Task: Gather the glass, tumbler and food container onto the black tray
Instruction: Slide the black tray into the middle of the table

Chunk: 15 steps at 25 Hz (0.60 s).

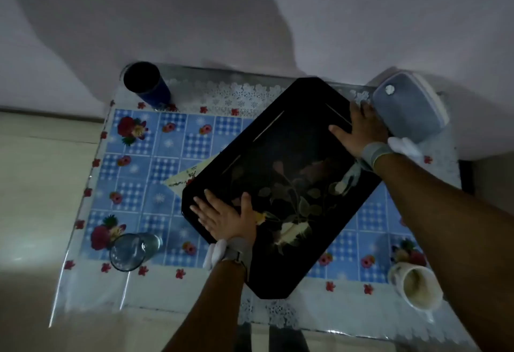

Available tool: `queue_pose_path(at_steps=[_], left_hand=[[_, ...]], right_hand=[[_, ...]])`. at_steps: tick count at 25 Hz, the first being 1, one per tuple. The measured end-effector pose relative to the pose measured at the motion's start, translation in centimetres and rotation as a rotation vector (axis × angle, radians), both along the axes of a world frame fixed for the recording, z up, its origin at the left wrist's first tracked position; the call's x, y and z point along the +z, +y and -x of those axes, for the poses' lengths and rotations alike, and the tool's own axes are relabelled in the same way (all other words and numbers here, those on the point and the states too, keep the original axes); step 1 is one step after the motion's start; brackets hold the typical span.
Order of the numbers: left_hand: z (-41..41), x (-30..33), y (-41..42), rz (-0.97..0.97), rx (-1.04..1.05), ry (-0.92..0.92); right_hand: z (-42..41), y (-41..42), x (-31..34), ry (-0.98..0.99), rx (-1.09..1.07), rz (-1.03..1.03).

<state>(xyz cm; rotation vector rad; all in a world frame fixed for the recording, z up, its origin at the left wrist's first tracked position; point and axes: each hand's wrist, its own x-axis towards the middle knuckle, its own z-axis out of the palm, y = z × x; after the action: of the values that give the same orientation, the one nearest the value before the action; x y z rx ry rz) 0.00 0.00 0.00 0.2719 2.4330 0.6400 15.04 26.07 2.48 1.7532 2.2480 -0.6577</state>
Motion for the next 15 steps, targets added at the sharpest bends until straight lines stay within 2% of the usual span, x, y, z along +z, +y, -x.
queue_pose_path(at_steps=[4, 10, 15], left_hand=[[-0.5, 0.1, -0.3, -0.001, 0.201, 0.076], [2.0, 0.6, 0.3, 0.014, 0.468, -0.003], [6.3, 1.8, 2.3, -0.012, 0.338, 0.067]], right_hand=[[0.0, 1.4, -0.5, -0.114, 0.055, -0.016], [0.5, 2.2, -1.3, -0.068, -0.052, 0.051], [-0.6, -0.3, -0.4, -0.042, -0.184, -0.084]])
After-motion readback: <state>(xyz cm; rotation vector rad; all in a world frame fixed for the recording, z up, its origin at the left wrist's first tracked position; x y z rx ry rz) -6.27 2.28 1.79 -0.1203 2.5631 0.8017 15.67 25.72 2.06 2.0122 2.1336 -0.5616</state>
